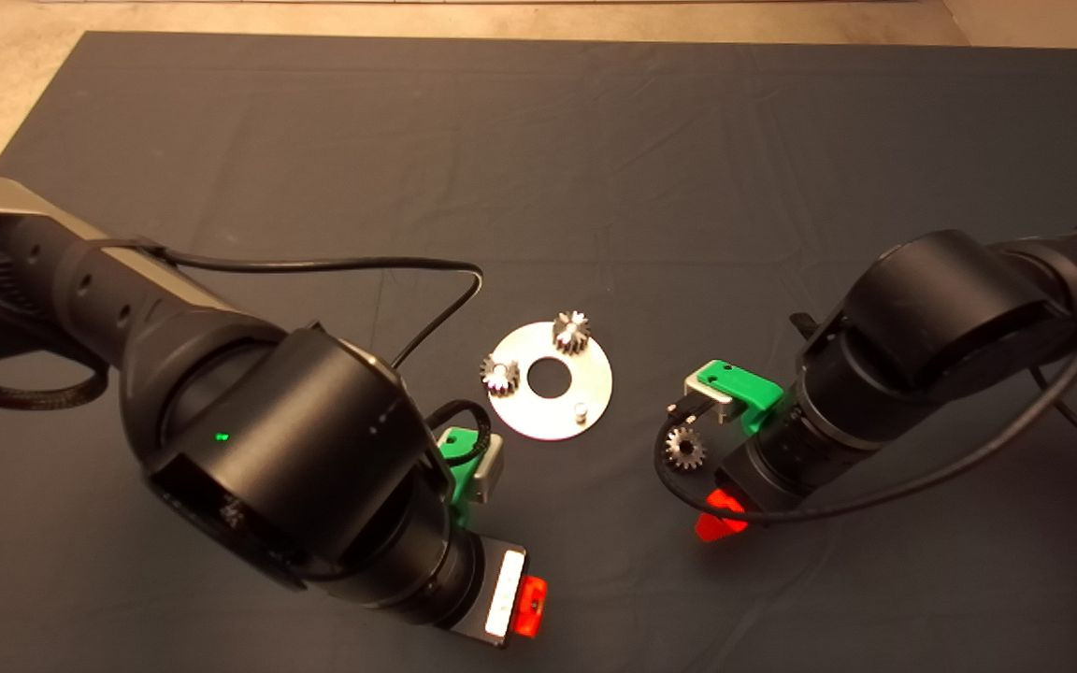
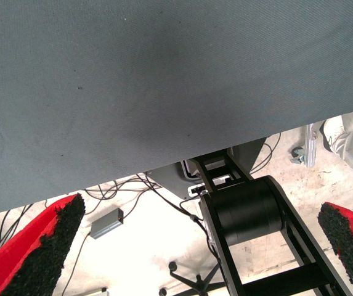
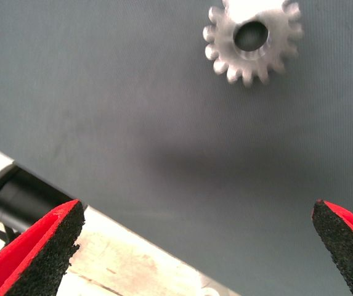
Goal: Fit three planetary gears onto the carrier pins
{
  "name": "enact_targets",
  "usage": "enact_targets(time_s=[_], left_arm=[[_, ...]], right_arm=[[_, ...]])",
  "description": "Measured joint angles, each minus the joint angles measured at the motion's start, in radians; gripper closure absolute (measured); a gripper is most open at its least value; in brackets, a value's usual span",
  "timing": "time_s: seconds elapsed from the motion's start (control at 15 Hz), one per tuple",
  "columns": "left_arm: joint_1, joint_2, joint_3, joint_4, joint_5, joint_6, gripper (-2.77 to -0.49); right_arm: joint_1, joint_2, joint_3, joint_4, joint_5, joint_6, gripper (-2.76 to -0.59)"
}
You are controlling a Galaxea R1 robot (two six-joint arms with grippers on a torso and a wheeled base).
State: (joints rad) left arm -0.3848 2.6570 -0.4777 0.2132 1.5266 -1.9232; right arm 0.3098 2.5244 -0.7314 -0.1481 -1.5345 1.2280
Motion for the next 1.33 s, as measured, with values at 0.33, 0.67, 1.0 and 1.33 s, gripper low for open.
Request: enact_targets(time_s=[0.33,0.67,1.0,1.33], left_arm=[[0.0,0.0,0.01,0.0,0.0,-0.006,-2.75],[0.0,0.0,0.021,0.0,0.0,-0.017,-2.75],[0.0,0.0,0.029,0.0,0.0,-0.028,-2.75],[0.0,0.0,0.036,0.0,0.0,-0.031,-2.75]], right_arm=[[-0.003,0.076,-0.039,0.0,0.004,-0.006,-2.75],[-0.002,0.086,-0.086,-0.001,0.003,-0.066,-2.75],[-0.002,0.082,-0.109,-0.006,0.004,-0.122,-2.75],[-0.002,0.046,-0.145,-0.025,0.003,-0.189,-2.75]])
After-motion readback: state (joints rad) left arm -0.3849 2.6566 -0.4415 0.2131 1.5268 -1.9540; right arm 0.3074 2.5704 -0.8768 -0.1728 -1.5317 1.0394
